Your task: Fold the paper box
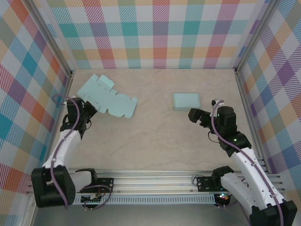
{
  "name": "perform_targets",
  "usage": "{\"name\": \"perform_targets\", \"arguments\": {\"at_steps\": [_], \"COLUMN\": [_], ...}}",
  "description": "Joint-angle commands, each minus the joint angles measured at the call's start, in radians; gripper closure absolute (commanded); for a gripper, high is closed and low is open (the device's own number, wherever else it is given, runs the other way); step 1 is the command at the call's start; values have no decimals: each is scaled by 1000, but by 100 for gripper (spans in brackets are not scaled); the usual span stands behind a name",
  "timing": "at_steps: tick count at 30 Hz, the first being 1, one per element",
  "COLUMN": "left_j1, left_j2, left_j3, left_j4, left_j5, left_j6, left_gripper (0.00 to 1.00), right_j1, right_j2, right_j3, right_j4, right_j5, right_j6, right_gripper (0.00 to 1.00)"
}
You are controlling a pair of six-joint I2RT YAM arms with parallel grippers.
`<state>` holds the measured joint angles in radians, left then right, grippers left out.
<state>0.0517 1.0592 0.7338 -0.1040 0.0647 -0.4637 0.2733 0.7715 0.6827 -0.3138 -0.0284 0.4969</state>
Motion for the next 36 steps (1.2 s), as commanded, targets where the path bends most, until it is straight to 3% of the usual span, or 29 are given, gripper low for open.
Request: {"name": "perform_targets", "arguments": {"at_steps": [1, 8, 14, 21, 29, 36], "left_j1": [-96, -299, -405, -440, -440, -441], "left_j2": [-83, -161, -162, -152, -153, -220], "left_j3": [51, 113, 160, 191, 133, 116], "left_j4": [-63, -83, -86, -49, 82, 73], "left_j5": [104, 278, 409, 494, 581, 644], "left_j6": [284, 496, 622, 724, 804, 887], "left_gripper": [100, 100, 100, 100, 100, 100], "right_j1": [-5, -5, -6, -9, -24, -117], "right_j2": [29, 78, 93, 77, 66, 85], "right_j3": [34, 86, 119, 100, 30, -29], "right_j4": [55, 67, 70, 177, 283, 417], "right_j5": [-26, -87, -124, -281, -325, -435], "right_j6": [17, 18, -59, -209, -384, -416], "right_gripper": [0, 0, 0, 0, 2, 1]}}
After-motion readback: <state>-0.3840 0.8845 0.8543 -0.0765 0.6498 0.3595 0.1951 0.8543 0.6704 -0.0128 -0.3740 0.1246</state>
